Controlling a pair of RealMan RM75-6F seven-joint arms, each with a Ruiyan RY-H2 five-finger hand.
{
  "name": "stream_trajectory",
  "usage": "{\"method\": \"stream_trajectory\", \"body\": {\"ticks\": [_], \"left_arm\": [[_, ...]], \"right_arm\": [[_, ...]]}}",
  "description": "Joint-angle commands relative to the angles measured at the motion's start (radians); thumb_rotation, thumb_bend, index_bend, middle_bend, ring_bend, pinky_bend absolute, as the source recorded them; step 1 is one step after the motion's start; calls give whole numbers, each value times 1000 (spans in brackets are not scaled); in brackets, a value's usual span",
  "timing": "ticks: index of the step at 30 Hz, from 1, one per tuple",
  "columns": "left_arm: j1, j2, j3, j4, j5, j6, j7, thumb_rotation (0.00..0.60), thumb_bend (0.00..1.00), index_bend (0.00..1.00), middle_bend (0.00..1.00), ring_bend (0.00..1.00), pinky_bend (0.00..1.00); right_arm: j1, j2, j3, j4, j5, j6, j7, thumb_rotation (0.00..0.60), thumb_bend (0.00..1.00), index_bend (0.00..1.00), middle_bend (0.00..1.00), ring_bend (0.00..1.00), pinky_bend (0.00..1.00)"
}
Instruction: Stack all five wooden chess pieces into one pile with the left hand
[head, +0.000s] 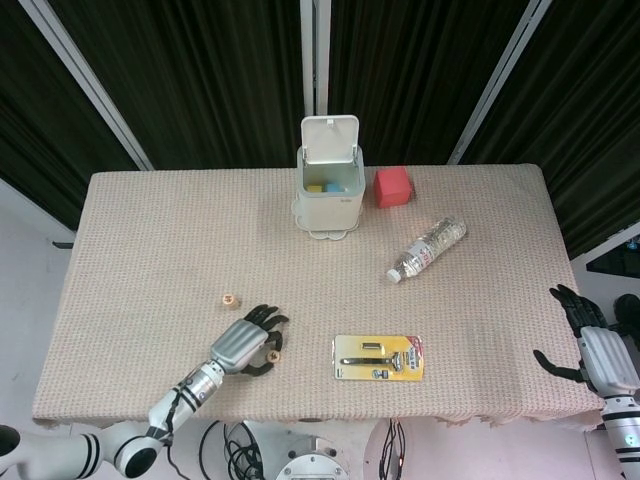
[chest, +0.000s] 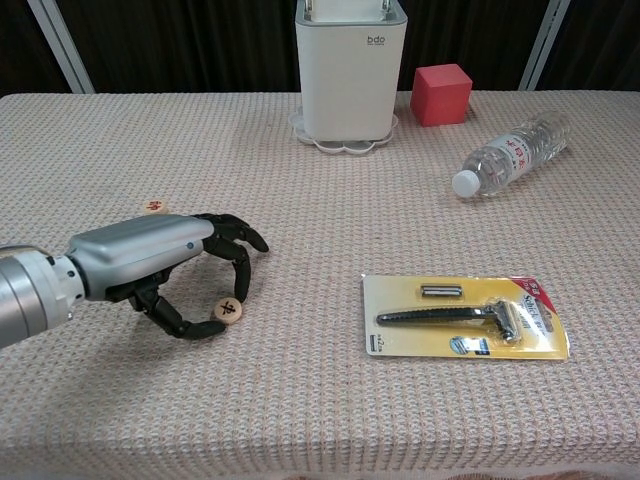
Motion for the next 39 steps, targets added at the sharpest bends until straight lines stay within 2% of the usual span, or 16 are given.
{"method": "stream_trajectory", "body": {"ticks": [1, 15, 21, 26, 31, 39], "left_arm": [[1, 0, 0, 0, 0, 1, -1, 600, 288, 481, 120, 0, 0], [9, 22, -13, -33, 7, 23, -27, 600, 297, 503, 125, 0, 0], [6, 93, -56, -111, 34, 79, -24, 600, 298, 503, 127, 0, 0], [-4, 158, -115, -147, -17, 89, 14, 600, 296, 503, 130, 0, 0], [-19, 182, -158, -111, -111, 45, -8, 600, 296, 503, 130, 0, 0], [-41, 163, -169, -12, -187, -41, -93, 600, 296, 503, 130, 0, 0]], "right_arm": [[0, 0, 0, -2, 0, -1, -3, 600, 201, 0, 0, 0, 0], [0, 1, -1, -8, 1, -1, -9, 600, 200, 0, 0, 0, 0], [-2, 1, -1, -4, 2, 2, -5, 600, 200, 0, 0, 0, 0], [-1, 1, -2, -8, -5, 3, -3, 600, 200, 0, 0, 0, 0], [2, 1, -5, -8, -6, -5, -2, 600, 200, 0, 0, 0, 0], [10, 7, -7, -15, -14, -14, 0, 600, 200, 0, 0, 0, 0]]}}
